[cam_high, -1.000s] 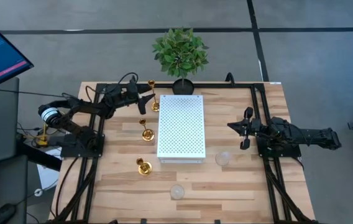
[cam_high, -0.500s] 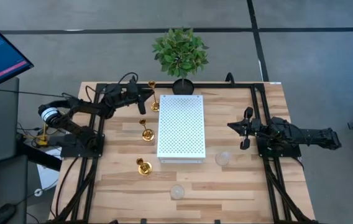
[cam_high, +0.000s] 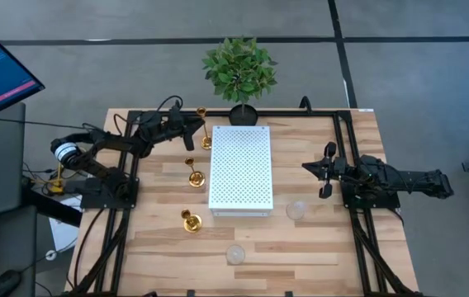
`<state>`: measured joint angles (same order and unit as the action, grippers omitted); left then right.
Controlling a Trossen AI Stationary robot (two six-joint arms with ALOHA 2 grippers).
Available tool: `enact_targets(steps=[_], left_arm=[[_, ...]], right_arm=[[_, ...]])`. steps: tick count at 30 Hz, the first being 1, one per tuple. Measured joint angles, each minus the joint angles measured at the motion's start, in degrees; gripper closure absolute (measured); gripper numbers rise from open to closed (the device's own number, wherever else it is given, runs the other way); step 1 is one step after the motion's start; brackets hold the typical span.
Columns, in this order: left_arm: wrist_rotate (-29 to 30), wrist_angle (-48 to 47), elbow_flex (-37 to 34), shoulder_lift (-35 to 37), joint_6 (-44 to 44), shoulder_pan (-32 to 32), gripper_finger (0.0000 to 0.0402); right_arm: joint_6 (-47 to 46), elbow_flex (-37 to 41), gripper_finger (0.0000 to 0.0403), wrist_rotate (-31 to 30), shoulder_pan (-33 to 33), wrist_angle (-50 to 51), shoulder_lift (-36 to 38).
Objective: Pick & Place candle stick holders
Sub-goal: Put the top gold candle holder on the shelf
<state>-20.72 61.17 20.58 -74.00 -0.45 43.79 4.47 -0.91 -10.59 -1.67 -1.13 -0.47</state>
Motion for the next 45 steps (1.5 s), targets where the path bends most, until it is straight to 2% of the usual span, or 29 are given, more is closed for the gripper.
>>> enact_targets(steps=[5, 10, 29, 45], left_arm=[[0.67, 0.10, 0.00, 0.00, 0.15, -1.09, 0.0301], [5.38, 0.15, 0.45, -0.02, 1.55, -2.68, 0.0292], [5.71, -0.12, 1.99, -0.68, 1.70, -2.60, 0.0316], [5.71, -0.77, 1.44, -0.63, 1.67, -2.75, 0.0320]], right_arm=[[0.00, 0.00, 0.0403, 0.00, 0.01, 0.00, 0.00], [0.02, 0.00, 0.0403, 0.00, 0.00, 0.02, 0.00], [0.00, 0.00, 0.0403, 0.04, 0.04, 0.09, 0.00], [0.00, 0.00, 0.0403, 0.06, 0.04, 0.11, 0.01]])
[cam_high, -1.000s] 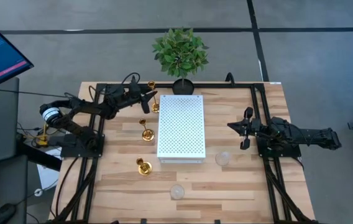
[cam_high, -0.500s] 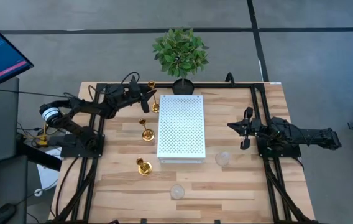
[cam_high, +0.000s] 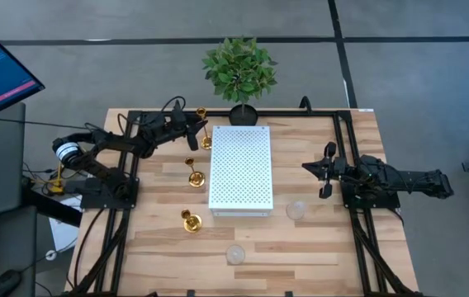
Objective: Pick & Place candle stick holders
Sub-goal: Put the top gold candle holder on the shelf
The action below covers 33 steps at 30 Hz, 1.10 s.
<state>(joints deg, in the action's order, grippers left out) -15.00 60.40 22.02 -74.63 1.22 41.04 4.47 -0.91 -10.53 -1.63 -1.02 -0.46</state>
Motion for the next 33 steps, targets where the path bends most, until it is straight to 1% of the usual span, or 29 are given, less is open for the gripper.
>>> enact_targets(steps=[5, 8, 15, 18, 25, 29, 33], left_arm=[[0.00, 0.02, 0.00, 0.00, -0.01, 0.00, 0.0320], [0.00, 0.02, 0.00, 0.00, -0.03, 0.00, 0.0328], [0.00, -0.02, 0.00, 0.00, -0.11, 0.00, 0.0371], [0.00, -0.04, 0.00, 0.00, -0.18, 0.00, 0.0382], [-0.19, -0.53, 0.00, 0.25, -0.25, 0.96, 0.0372], [0.09, -5.56, -0.12, 3.97, -0.25, 2.77, 0.0383], [0.03, -11.70, -0.15, 11.91, -0.35, 4.31, 0.0382]], right_arm=[[0.00, 0.00, 0.0403, -0.02, 0.00, 0.00, -0.01], [0.00, 0.00, 0.0403, -0.02, 0.00, 0.00, 0.01], [0.00, 0.00, 0.0403, -0.02, 0.00, 0.00, 0.00], [0.00, 0.00, 0.0403, -0.02, 0.00, 0.00, -0.01], [0.00, 0.00, 0.0403, -0.02, 0.00, 0.00, 0.01], [0.00, 0.00, 0.0403, -0.02, 0.00, 0.00, 0.01], [0.00, 0.00, 0.0403, -0.02, 0.00, 0.00, -0.01]])
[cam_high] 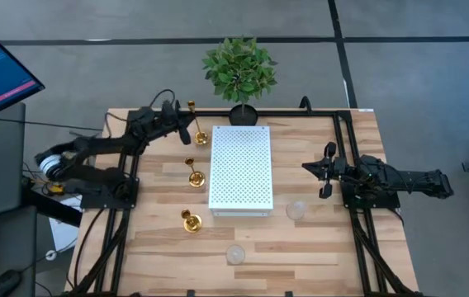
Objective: Pick & Place candle stick holders
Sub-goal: Put the top gold candle holder on the shelf
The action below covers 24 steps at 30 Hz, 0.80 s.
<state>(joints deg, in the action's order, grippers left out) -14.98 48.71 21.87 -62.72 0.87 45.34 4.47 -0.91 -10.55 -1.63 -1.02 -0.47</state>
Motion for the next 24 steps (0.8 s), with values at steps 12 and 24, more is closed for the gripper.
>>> enact_targets(steps=[12, 24], left_arm=[[-0.05, -7.93, 0.04, 24.11, -0.64, 0.09, 0.0379], [-6.12, -7.95, 4.43, 24.79, -7.40, -1.00, 0.0377]], right_arm=[[0.01, 0.00, 0.0403, 0.00, -0.04, 0.00, 0.02], [0.50, 0.00, 0.0403, -0.02, -0.04, 0.00, 0.00]])
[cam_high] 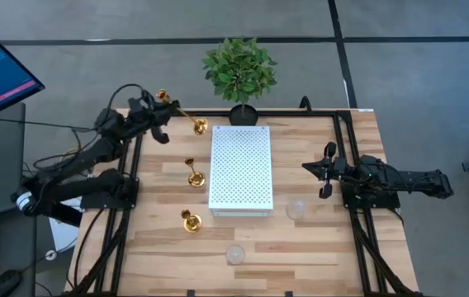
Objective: Pick & Place candle stick holders
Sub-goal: Put the top gold candle holder on the shelf
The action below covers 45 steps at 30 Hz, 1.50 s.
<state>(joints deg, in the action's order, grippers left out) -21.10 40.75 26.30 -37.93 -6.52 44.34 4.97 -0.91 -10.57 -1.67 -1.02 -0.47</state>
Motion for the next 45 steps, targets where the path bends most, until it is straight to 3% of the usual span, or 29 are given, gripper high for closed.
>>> enact_targets(steps=[10, 14, 20, 28, 45], left_arm=[[-3.41, 0.12, 12.92, -20.04, -1.05, -6.54, 0.0376], [-3.39, -0.18, 17.06, -24.70, 1.13, -10.20, 0.0376], [-2.13, -1.35, 18.32, -26.54, 4.07, -15.20, 0.0376], [11.94, -5.60, 18.32, -26.23, 11.90, -20.01, 0.0376], [12.13, -8.00, 18.43, -26.10, 10.29, -20.00, 0.0376]], right_arm=[[0.09, 0.00, 0.0403, 0.00, 0.01, 0.00, 0.00], [0.10, 0.00, 0.0403, 0.00, 0.02, 0.00, 0.00], [0.11, 0.00, 0.0403, -0.02, 0.02, 0.00, 0.00], [0.10, 0.00, 0.0403, 0.00, 0.02, 0.00, 0.00], [0.11, 0.00, 0.0403, 0.00, 0.02, 0.00, 0.02]])
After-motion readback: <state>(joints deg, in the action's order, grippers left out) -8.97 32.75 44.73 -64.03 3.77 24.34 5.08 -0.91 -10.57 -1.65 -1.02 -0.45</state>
